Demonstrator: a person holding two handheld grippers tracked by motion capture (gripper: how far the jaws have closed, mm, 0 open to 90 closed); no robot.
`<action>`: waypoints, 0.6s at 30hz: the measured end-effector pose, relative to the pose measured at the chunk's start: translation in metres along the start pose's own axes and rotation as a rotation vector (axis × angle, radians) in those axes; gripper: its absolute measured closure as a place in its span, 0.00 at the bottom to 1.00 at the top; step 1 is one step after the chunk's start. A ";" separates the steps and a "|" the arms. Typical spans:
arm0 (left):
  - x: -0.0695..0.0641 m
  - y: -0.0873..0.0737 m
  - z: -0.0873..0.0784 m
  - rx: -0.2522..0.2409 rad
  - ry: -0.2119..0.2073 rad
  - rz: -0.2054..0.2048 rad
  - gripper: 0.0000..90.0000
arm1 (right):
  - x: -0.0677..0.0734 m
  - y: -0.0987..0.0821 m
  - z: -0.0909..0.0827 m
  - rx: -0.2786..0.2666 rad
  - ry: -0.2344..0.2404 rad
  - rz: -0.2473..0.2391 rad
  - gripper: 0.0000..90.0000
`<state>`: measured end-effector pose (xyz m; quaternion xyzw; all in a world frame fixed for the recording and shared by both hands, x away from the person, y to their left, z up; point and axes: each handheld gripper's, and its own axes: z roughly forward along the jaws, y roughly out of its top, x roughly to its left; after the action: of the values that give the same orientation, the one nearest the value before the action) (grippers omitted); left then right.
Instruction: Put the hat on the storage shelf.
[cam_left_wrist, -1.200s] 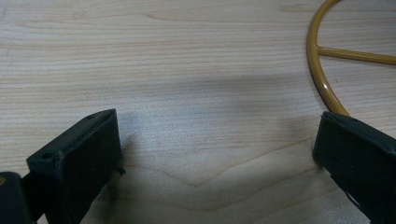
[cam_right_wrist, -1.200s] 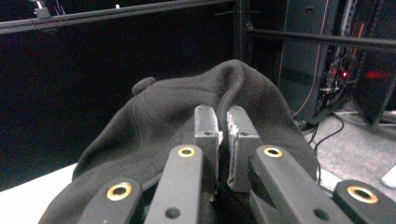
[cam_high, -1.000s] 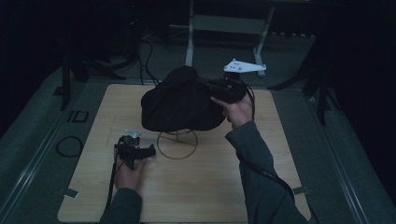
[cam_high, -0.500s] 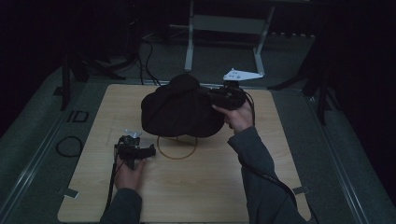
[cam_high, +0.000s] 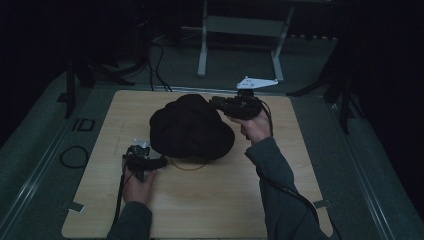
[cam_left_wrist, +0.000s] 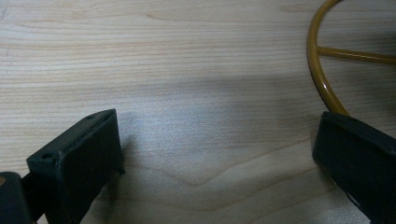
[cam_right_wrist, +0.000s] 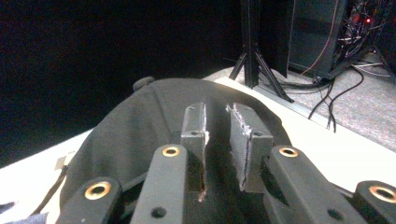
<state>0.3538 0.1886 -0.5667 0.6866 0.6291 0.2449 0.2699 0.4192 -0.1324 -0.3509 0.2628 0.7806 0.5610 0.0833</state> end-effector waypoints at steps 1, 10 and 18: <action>0.000 0.000 0.000 0.000 0.001 0.001 0.01 | 0.001 0.000 -0.001 0.007 -0.004 -0.010 0.83; 0.000 0.000 0.000 0.000 0.001 0.001 0.01 | -0.002 -0.005 -0.002 0.040 -0.034 -0.024 0.82; 0.000 0.000 0.000 0.000 0.001 0.001 0.01 | -0.011 -0.017 -0.006 0.103 -0.060 -0.028 0.81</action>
<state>0.3538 0.1885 -0.5667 0.6867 0.6290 0.2455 0.2694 0.4203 -0.1470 -0.3657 0.2724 0.8093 0.5106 0.1007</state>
